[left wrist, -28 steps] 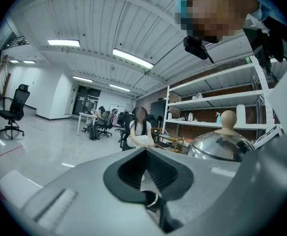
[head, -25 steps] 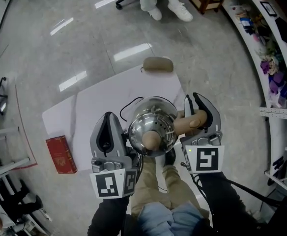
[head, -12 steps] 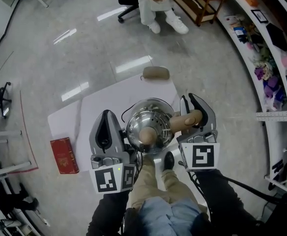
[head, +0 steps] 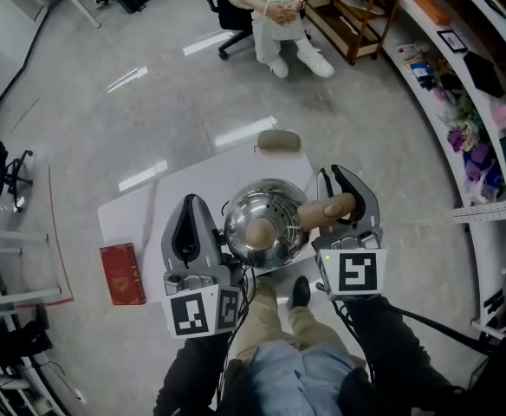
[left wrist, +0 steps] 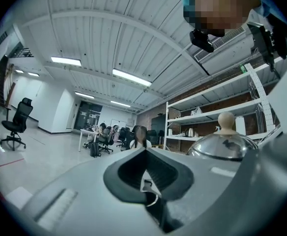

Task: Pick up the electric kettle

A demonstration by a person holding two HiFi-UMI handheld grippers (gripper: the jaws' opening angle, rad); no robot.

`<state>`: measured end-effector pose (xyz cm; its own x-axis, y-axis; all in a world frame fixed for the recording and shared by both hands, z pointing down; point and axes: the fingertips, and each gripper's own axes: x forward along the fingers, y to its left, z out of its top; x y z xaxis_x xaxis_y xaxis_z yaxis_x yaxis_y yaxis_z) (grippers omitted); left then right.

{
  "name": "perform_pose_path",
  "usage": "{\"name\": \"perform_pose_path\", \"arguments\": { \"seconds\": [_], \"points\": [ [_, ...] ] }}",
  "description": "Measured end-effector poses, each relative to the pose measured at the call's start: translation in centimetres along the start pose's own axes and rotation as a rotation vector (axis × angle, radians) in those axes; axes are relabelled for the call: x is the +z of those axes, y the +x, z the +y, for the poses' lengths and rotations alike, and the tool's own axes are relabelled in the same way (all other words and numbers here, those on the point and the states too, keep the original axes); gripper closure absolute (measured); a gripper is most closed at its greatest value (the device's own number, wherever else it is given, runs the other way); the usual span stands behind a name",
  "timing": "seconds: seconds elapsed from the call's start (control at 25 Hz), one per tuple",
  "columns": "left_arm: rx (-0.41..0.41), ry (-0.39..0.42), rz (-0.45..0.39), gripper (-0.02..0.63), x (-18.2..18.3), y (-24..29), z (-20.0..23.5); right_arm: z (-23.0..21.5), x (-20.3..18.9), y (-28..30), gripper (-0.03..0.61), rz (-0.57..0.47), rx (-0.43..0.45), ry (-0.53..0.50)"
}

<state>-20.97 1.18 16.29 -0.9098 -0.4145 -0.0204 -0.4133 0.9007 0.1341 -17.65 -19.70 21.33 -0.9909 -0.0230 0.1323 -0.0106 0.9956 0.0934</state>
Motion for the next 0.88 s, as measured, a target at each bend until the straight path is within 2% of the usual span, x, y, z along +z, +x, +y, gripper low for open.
{"name": "perform_pose_path", "arguments": {
  "seconds": [0.2, 0.32, 0.52, 0.68, 0.88],
  "points": [
    [0.009, 0.005, -0.034, 0.614, 2.0, -1.3, -0.6, 0.0, 2.5, -1.1, 0.491, -0.06, 0.011, -0.002],
    [0.013, 0.007, -0.058, 0.614, 3.2, -2.4, -0.9, 0.1, 2.8, -2.3, 0.491, -0.032, 0.017, -0.013],
    [0.024, 0.003, -0.087, 0.614, 4.8, -4.0, -1.0, 0.8, 5.5, -3.5, 0.491, -0.118, 0.029, -0.011],
    [0.028, 0.004, -0.106, 0.614, 6.4, -4.8, -1.4, 0.7, 6.0, -4.3, 0.491, -0.096, 0.042, -0.039],
    [0.031, 0.01, -0.143, 0.614, 8.3, -6.6, -2.2, 0.8, 7.4, -5.9, 0.492, -0.128, 0.048, -0.038]
  ]
}}
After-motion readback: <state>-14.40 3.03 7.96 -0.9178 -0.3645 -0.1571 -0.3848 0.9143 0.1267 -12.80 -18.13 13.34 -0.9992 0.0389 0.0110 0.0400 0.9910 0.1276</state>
